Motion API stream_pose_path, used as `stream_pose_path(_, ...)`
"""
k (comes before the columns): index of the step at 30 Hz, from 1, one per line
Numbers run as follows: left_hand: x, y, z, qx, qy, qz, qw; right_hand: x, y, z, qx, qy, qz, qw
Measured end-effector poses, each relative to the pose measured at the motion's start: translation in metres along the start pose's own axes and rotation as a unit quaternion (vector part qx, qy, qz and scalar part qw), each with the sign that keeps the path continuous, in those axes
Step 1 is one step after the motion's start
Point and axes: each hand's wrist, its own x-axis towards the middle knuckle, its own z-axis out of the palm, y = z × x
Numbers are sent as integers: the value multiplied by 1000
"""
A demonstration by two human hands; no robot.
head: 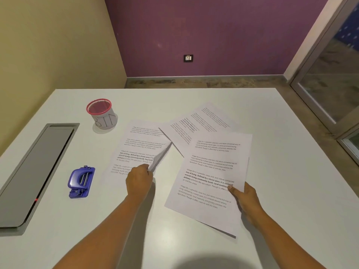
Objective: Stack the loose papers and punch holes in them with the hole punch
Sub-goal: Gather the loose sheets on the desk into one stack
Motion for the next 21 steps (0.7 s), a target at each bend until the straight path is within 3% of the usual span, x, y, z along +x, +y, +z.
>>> stream_pose_path(5, -24, 16, -12, -60, 28, 57, 996, -6, -4, 10, 6, -40, 9, 999)
stream_pose_path(12, -68, 45, -1, -120, -37, 120, 985, -14, -9, 32, 41, -114, 55, 991)
stream_pose_path(17, -84, 55, 4, -143, -42, 165, 975, -17, -11, 41, 81, -152, 88, 981)
stream_pose_path(21, -93, 52, 6, -129, -104, 201, 965, -17, -14, 42, 139, -190, 109, 966)
